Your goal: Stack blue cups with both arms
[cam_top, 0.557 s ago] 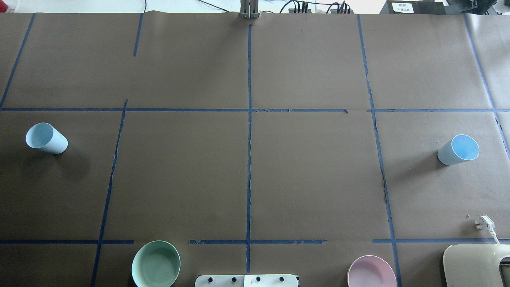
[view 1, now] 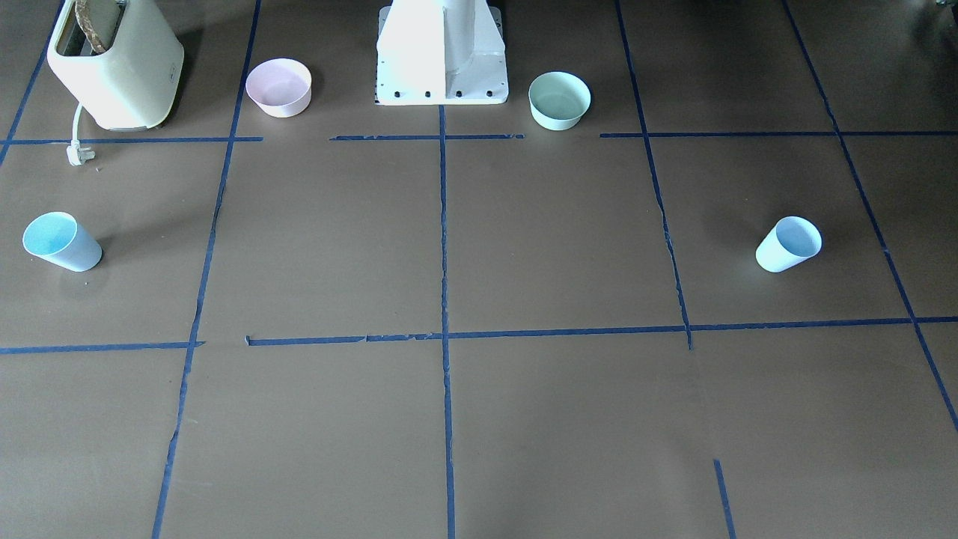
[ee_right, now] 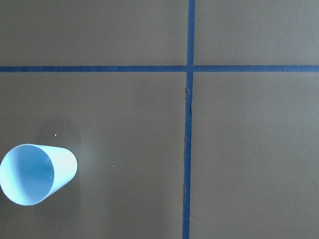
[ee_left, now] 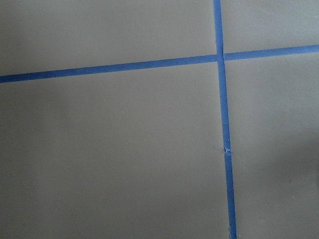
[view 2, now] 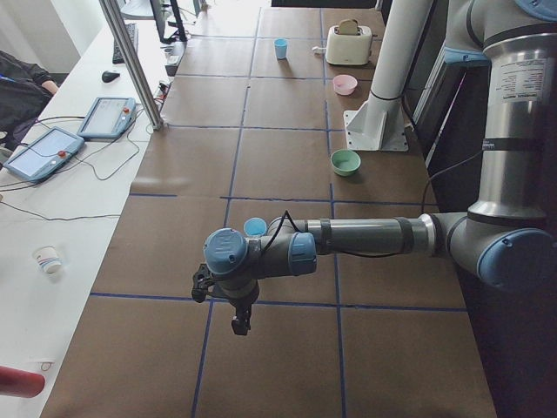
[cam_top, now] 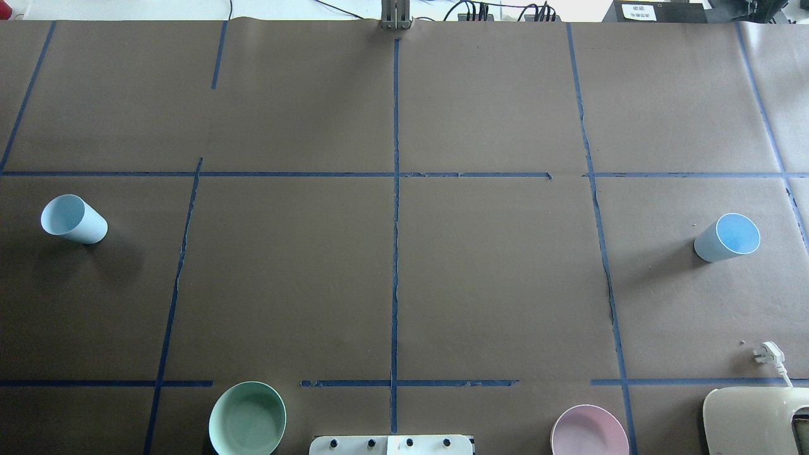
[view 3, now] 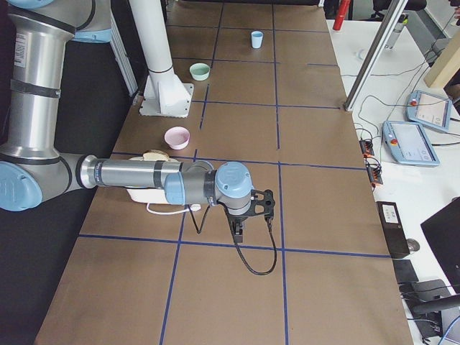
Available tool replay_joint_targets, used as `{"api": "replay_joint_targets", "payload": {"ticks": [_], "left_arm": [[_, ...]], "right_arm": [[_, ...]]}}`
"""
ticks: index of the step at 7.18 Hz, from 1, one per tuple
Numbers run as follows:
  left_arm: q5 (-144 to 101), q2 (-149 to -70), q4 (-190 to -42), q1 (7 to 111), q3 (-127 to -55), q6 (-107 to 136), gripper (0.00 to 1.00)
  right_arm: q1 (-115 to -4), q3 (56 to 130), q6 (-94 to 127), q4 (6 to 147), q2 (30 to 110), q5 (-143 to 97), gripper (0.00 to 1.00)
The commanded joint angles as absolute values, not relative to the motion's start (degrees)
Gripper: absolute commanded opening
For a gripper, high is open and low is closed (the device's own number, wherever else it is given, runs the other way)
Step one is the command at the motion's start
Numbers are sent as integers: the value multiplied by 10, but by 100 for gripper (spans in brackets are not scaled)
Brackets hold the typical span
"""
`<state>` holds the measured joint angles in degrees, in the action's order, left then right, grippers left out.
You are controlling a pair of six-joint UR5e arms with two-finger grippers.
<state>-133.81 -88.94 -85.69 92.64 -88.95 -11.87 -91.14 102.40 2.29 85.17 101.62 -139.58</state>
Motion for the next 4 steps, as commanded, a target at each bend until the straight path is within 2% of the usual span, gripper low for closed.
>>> {"api": "replay_joint_targets", "payload": {"ticks": [1,4], "left_arm": [[-1339,-889,-857,926,-889,-119,100],[-1339,-889,-857,926,-895,-117,100]], "right_arm": [[-911,1025,24,852,1016,-1396,100],[-911,1025,25,852,1015,-1397,100]]}}
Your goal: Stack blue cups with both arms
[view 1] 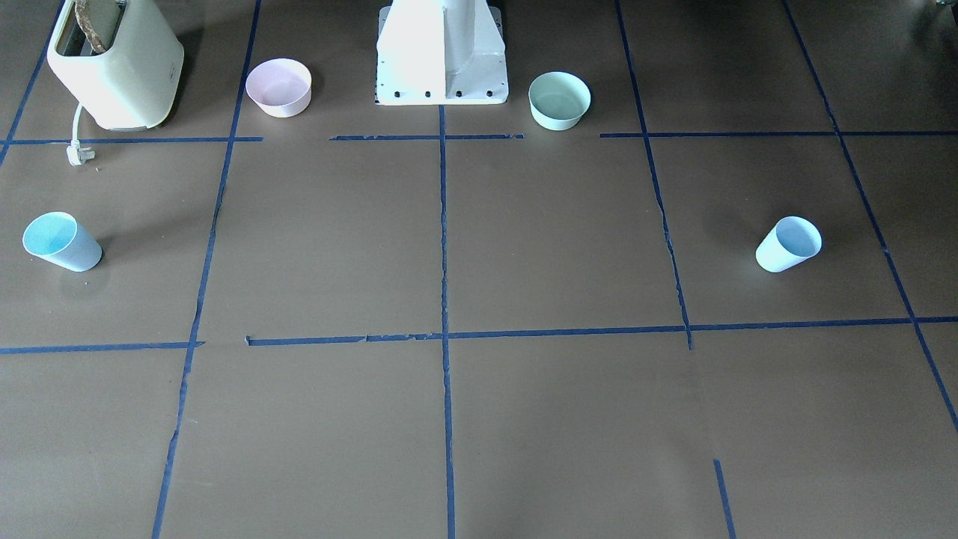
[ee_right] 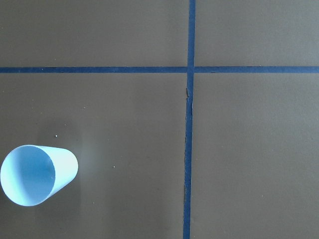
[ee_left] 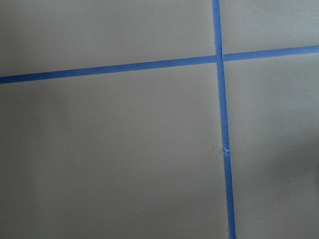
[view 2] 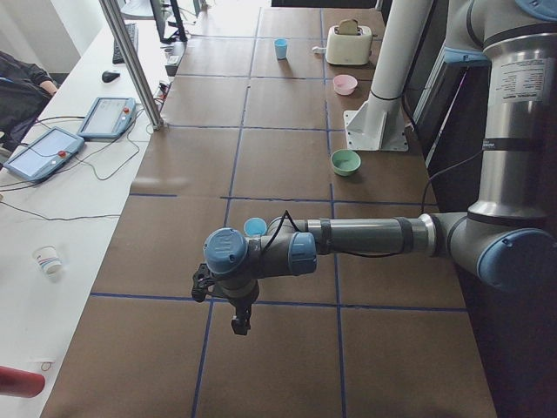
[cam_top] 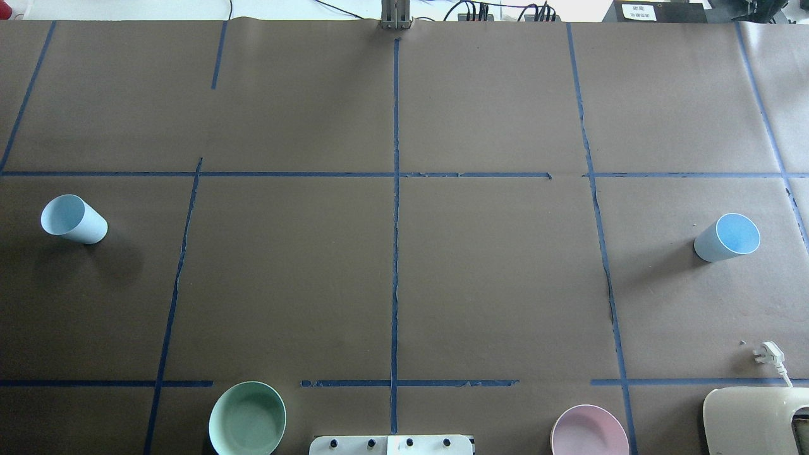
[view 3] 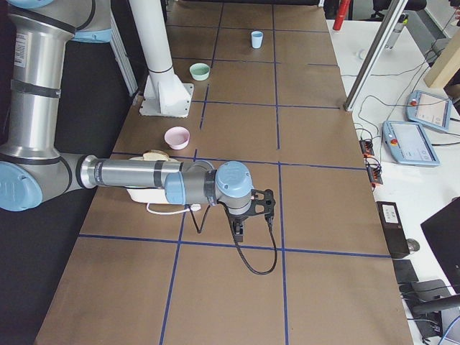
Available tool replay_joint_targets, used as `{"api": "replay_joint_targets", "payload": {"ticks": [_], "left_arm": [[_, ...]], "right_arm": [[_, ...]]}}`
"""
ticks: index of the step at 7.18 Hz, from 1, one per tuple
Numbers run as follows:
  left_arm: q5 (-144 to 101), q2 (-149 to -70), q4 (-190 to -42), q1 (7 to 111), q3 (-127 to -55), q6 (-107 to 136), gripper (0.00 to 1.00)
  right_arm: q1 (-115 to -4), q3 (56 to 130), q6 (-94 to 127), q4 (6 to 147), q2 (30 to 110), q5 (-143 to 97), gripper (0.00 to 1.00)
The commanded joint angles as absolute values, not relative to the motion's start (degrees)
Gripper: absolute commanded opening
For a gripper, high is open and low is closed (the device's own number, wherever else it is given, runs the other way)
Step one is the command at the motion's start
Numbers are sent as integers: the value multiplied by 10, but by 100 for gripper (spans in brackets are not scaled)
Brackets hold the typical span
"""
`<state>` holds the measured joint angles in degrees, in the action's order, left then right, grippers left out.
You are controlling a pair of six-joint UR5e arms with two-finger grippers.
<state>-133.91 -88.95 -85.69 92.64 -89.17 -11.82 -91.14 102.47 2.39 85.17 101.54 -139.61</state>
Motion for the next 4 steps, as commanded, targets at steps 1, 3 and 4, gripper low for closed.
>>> {"api": "replay_joint_targets", "payload": {"ticks": [1,3,4], "left_arm": [[-1340,-890,-858,925,-902,-112,100],[-1359,-892,-858,911,-945,-28,100],[-1361,-890,-858,905,-967,-4,100]], "right_arm": [[-911,1026,25,852,1015,-1397,100],[-911,1028,25,851,1015,-1397,100],[-911,1029,25,851,1015,-1397,100]]}}
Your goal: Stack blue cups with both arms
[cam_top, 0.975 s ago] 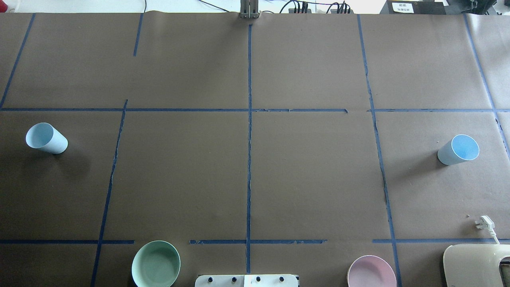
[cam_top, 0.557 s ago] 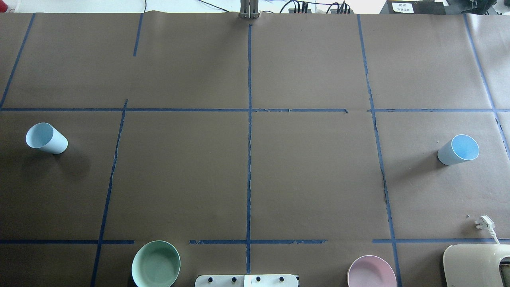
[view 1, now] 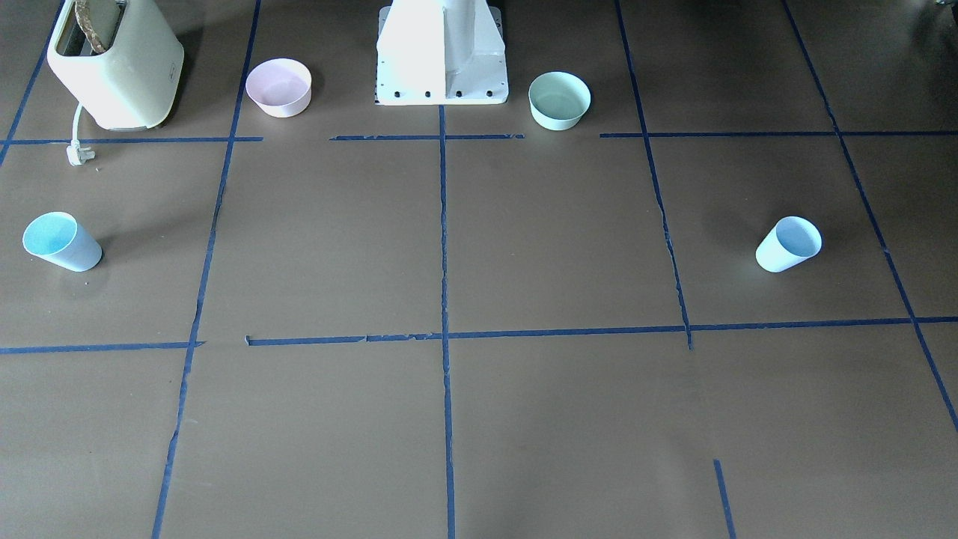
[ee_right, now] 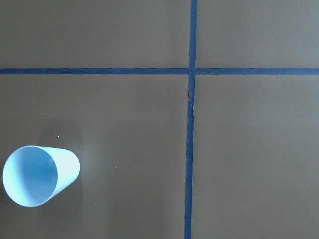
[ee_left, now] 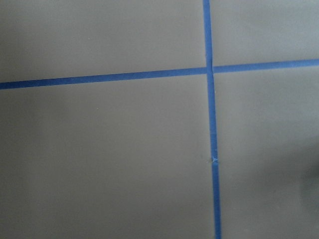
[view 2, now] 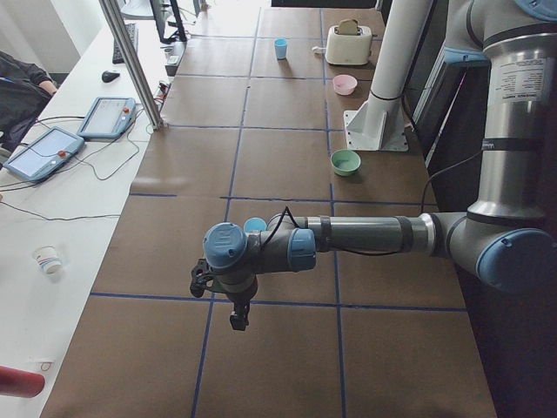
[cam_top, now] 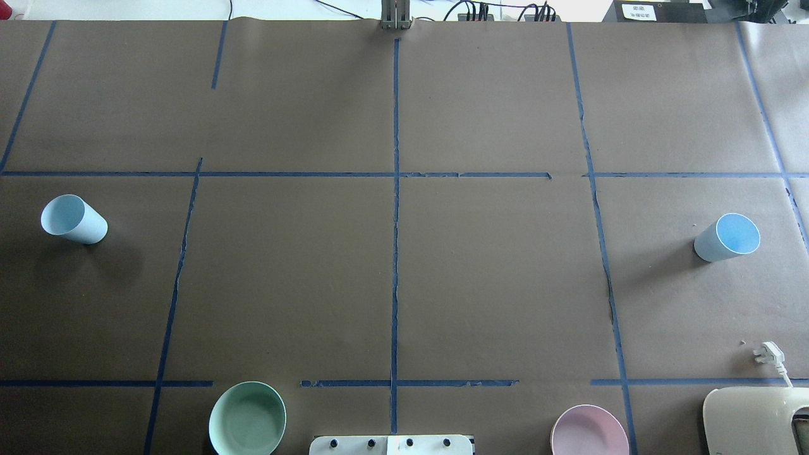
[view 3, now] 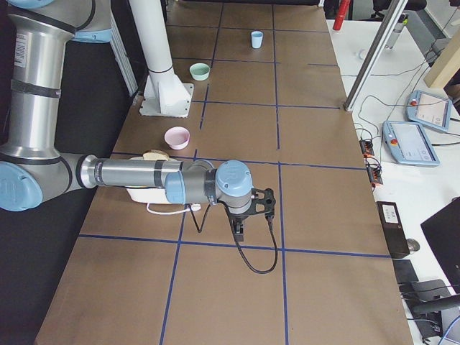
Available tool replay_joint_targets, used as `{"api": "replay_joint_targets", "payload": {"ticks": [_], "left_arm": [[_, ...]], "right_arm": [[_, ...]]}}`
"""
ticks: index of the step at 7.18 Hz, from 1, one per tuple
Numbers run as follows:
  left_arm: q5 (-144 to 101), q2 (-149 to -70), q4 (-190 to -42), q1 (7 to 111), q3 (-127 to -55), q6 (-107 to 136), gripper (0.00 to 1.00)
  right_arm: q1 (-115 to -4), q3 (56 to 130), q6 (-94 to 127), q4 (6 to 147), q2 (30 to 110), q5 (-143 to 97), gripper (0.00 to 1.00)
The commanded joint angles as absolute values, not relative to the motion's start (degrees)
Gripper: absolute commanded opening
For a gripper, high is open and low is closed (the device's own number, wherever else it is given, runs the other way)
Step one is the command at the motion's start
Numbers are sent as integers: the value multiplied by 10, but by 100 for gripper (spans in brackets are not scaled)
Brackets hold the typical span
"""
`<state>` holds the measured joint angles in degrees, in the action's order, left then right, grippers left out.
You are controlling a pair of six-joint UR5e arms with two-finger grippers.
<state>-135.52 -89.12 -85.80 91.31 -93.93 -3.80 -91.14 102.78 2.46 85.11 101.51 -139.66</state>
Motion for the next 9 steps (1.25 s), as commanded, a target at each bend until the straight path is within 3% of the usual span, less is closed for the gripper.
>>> {"api": "replay_joint_targets", "payload": {"ticks": [1,3,6,9], "left_arm": [[-1392,-889,-859,898,-980,30,100],[-1414,-889,-898,862,-1000,125,100],[-1407,-849,-1124,763,-988,353,100],[-1355,-846,-1151,715,-982,395,100]], "right_arm": [[-911,1030,25,852,1015,-1397,100],[-911,1030,25,852,1013,-1397,100],[-911,1030,24,851,1013,-1396,100],[-911,1029,24,851,1012,-1396,100]]}}
